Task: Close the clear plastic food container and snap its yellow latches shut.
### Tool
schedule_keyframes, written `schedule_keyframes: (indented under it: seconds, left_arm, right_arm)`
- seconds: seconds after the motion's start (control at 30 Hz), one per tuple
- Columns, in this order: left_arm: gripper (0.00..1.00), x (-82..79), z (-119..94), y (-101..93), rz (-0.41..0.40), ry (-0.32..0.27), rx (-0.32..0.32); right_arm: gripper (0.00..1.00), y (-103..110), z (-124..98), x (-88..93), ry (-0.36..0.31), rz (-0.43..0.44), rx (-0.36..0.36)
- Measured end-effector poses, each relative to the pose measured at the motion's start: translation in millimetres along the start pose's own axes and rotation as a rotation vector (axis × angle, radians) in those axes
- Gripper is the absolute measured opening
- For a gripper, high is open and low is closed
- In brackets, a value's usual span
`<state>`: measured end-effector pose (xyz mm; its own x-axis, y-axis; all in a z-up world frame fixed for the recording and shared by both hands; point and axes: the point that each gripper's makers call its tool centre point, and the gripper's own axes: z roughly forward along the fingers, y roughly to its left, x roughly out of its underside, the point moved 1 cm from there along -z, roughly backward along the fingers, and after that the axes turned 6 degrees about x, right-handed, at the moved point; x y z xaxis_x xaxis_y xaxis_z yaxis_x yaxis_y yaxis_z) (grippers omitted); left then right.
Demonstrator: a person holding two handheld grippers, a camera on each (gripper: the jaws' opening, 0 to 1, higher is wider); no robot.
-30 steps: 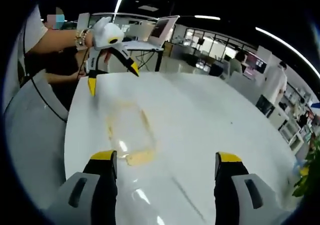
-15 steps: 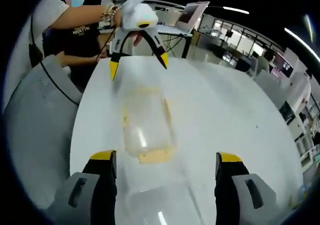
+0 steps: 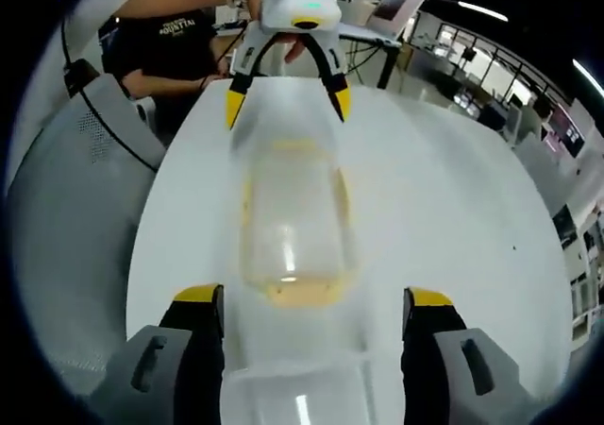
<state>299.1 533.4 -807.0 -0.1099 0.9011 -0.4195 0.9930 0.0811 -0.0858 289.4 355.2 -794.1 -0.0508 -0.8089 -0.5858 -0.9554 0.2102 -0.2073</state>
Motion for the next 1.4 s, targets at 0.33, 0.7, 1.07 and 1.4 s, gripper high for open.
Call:
schedule_keyframes:
  seconds: [0.33,0.7,1.07,1.4]
  left_arm:
    - [0.85,2.0,13.9,-1.3,0.013,0.027,0.075]
    - [0.83,5.7,25.2,0.7,0.027,0.044,0.112]
    - [0.73,5.7,27.4,4.8,0.055,0.044,0.114]
    - [0.55,4.0,28.0,4.9,0.082,0.044,0.115]
  right_arm:
    - [0.69,5.9,17.5,6.7,0.041,-0.009,-0.076]
    - [0.64,11.2,29.7,14.0,0.079,-0.023,-0.122]
    - [0.59,9.3,32.5,13.1,0.073,-0.03,-0.124]
    - [0.5,10.0,34.3,12.4,0.074,-0.047,-0.118]
